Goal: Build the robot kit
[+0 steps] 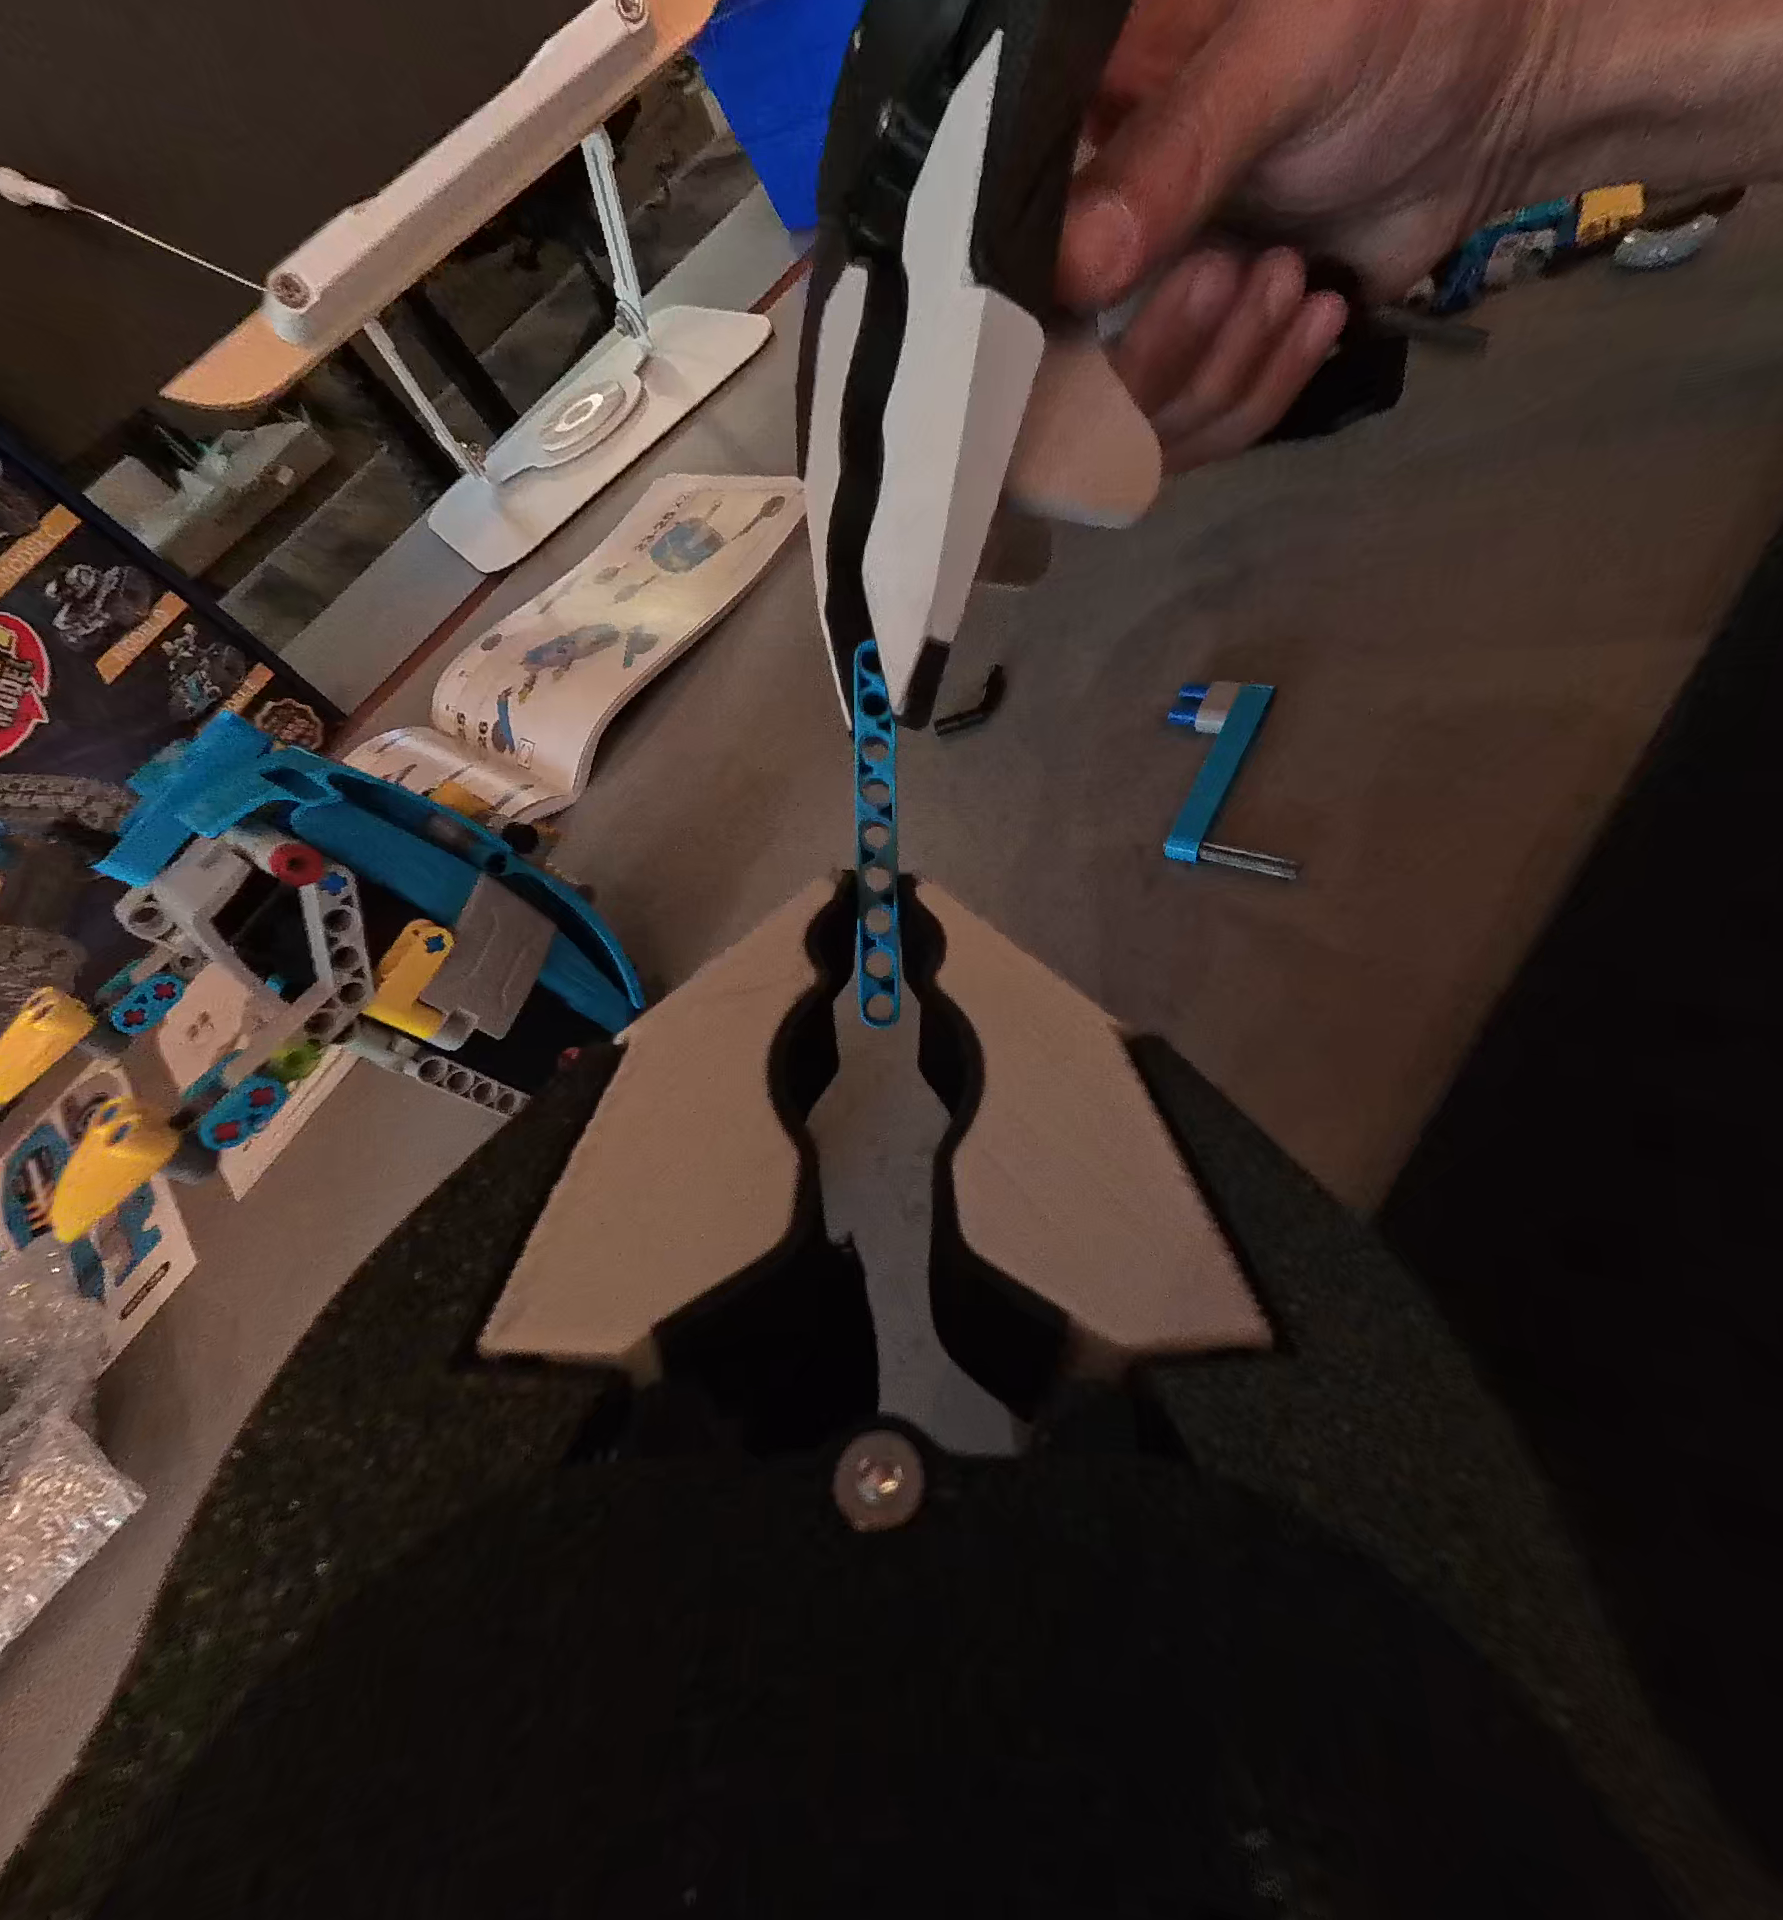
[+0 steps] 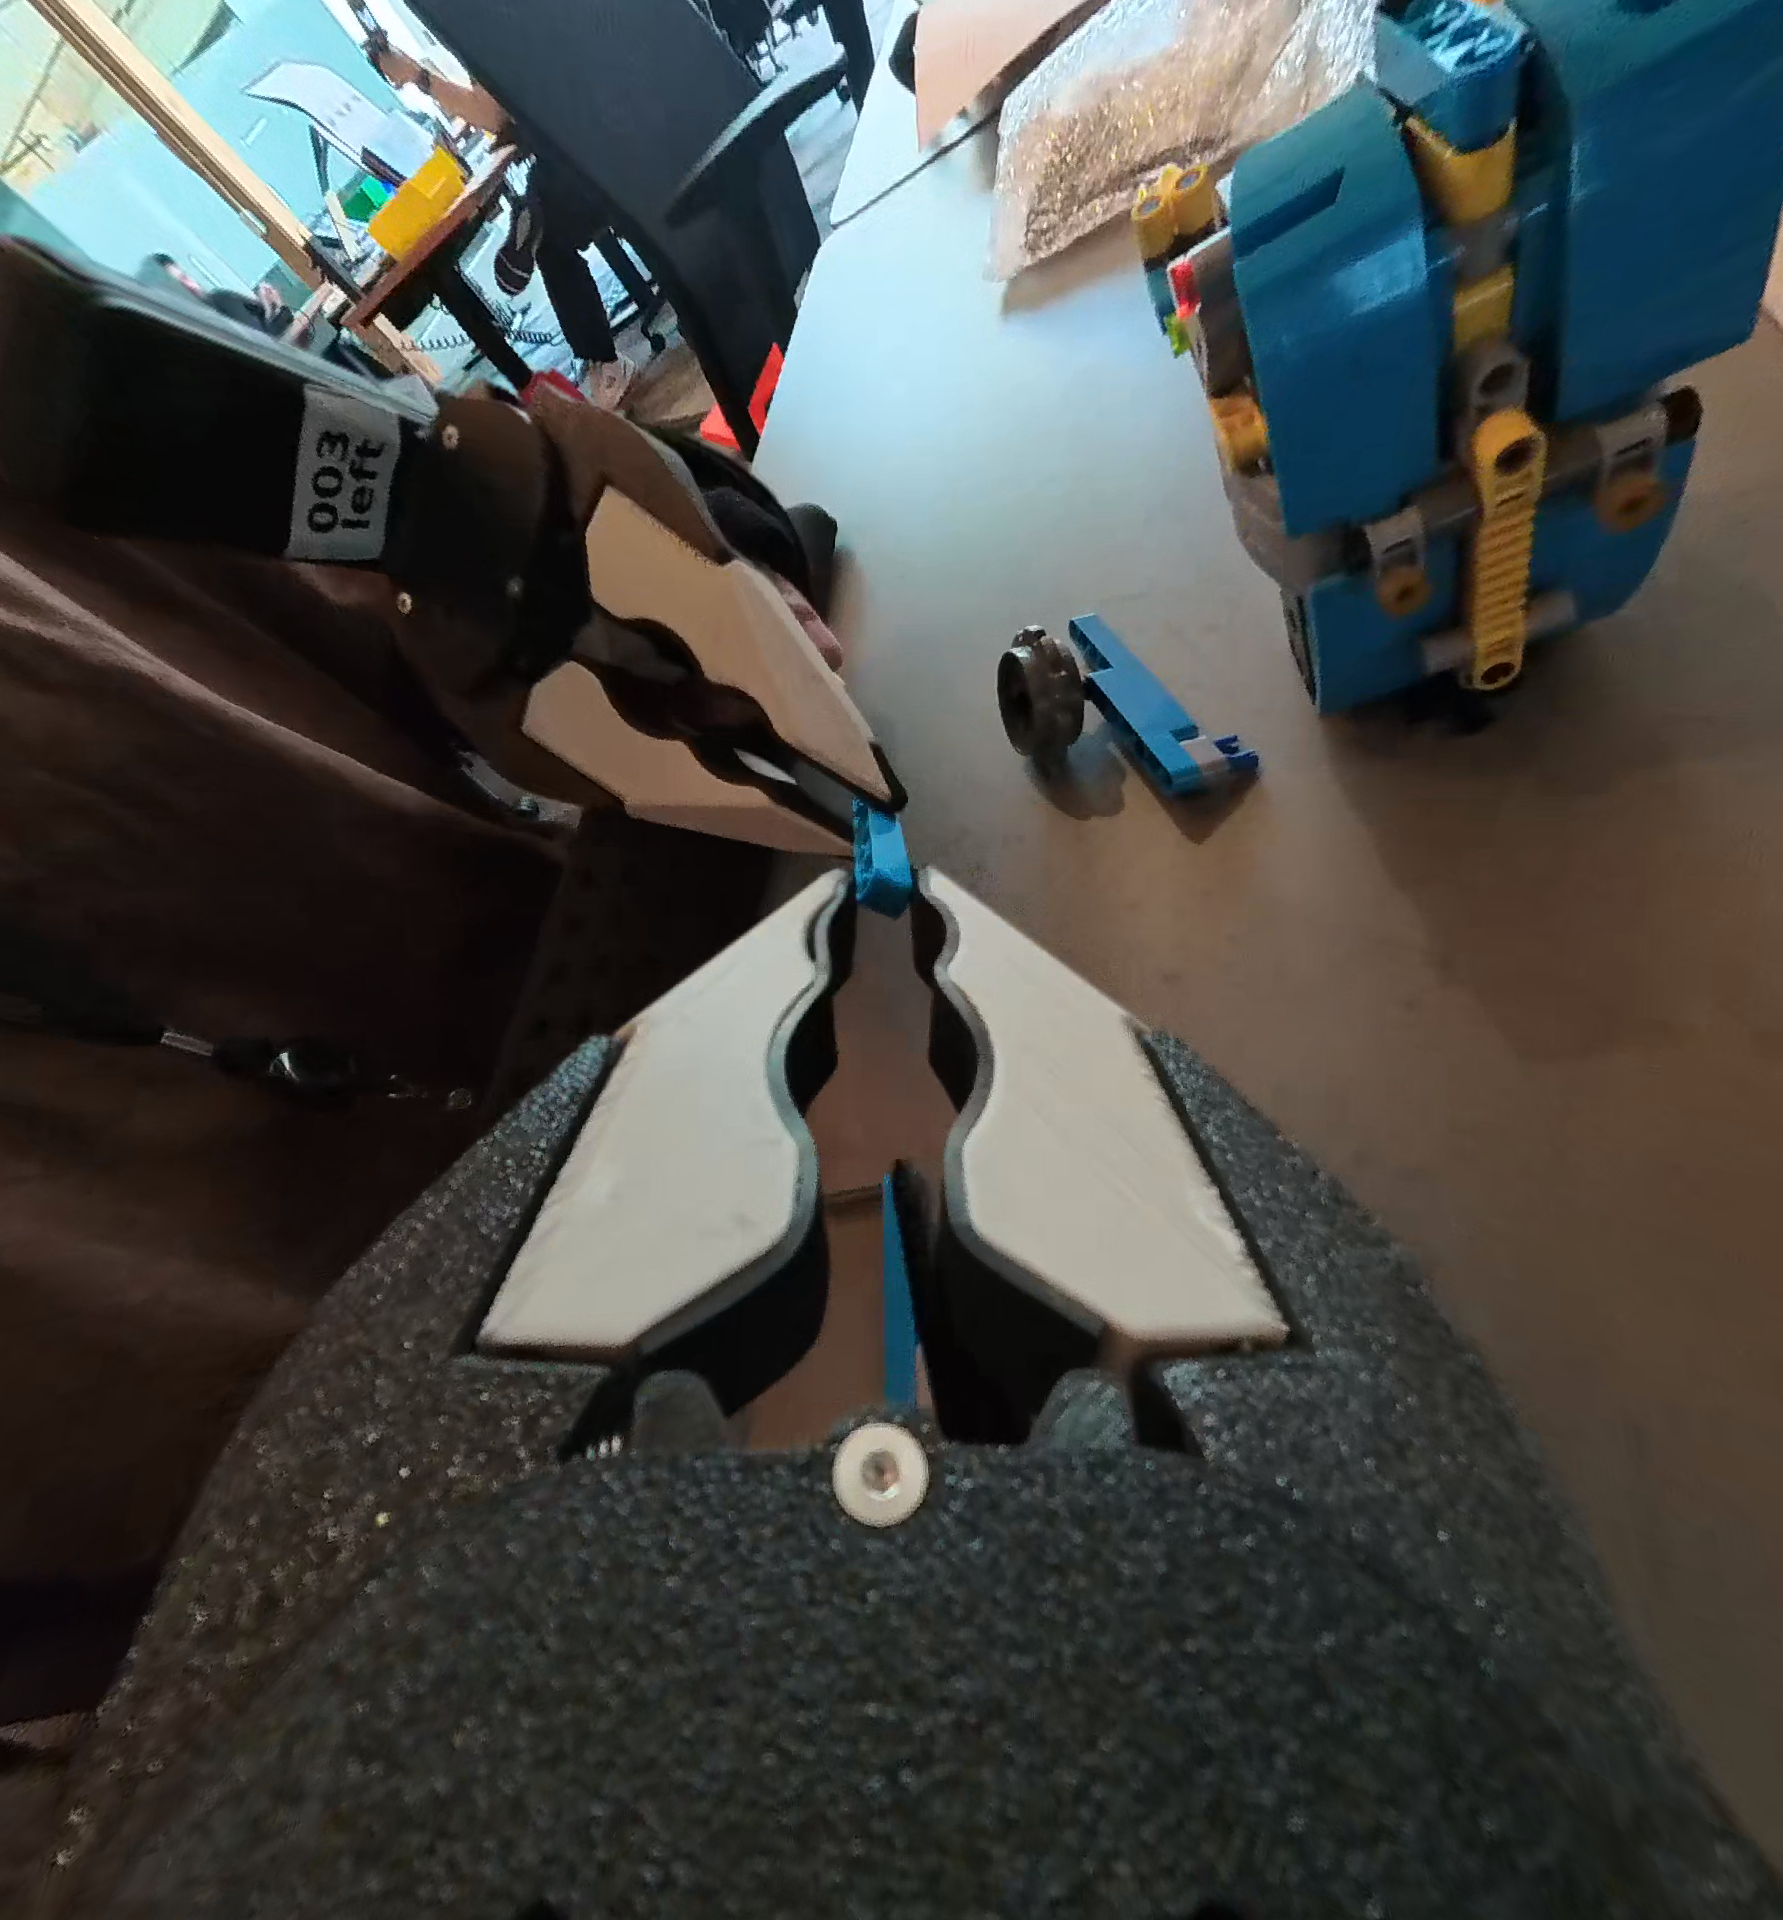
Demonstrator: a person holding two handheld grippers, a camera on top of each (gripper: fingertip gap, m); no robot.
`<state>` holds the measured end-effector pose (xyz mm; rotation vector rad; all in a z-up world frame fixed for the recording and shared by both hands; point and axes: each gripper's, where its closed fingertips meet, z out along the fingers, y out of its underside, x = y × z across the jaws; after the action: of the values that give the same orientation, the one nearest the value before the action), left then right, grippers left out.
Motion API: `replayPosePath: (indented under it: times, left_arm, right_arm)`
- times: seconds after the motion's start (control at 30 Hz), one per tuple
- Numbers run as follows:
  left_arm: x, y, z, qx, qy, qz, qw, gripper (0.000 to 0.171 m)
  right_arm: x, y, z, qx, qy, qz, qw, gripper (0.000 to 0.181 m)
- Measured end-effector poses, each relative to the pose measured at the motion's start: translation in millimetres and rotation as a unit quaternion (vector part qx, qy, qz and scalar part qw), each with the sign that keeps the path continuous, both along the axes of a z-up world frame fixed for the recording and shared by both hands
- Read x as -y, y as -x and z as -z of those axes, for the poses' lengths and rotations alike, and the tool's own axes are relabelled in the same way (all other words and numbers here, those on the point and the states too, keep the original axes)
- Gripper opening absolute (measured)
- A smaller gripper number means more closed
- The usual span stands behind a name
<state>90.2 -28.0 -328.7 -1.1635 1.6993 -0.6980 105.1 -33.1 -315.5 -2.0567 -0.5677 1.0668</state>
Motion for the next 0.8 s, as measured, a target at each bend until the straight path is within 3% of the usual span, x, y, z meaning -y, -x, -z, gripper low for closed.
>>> replayPosePath:
  times: [0.1, 0.23, 0.4, 0.53, 0.63, 0.67, 0.73, 0.8]
  left_arm:
    - [2, -1, 3, -0.005, 0.012, 0.006, 1.0, 0.01]
    - [12, 0, -7, 0.019, 0.078, 0.048, 0.996, 0.028]
    - [24, 7, -15, 0.021, 0.17, 0.116, 0.978, 0.015]
    - [36, 13, -15, -0.005, 0.238, 0.179, 0.954, 0.008]
    - [28, 11, -17, -0.012, 0.291, 0.169, 0.942, 0.008]
    - [22, 9, -20, -0.002, 0.31, 0.156, 0.938, 0.008]
    - [11, 9, -35, 0.034, 0.363, 0.143, 0.92, 0.008]
    - [1, 11, -52, 0.071, 0.437, 0.136, 0.886, 0.008]
  right_arm:
    - [1, 2, 0, 0.021, -0.015, -0.005, 1.0, 0.01]
    - [12, 16, -3, 0.053, -0.049, -0.048, 0.996, 0.01]
    - [21, 22, 0, 0.131, -0.113, -0.073, 0.982, 0.009]
    - [25, 31, -3, 0.14, -0.13, -0.093, 0.977, 0.009]
    - [17, 30, -5, 0.139, -0.136, -0.071, 0.978, 0.01]
    - [11, 29, -8, 0.14, -0.145, -0.056, 0.978, 0.017]
    - [-1, 24, -9, 0.178, -0.174, -0.019, 0.968, 0.052]
    - [-17, 19, -9, 0.238, -0.222, 0.023, 0.945, 0.06]
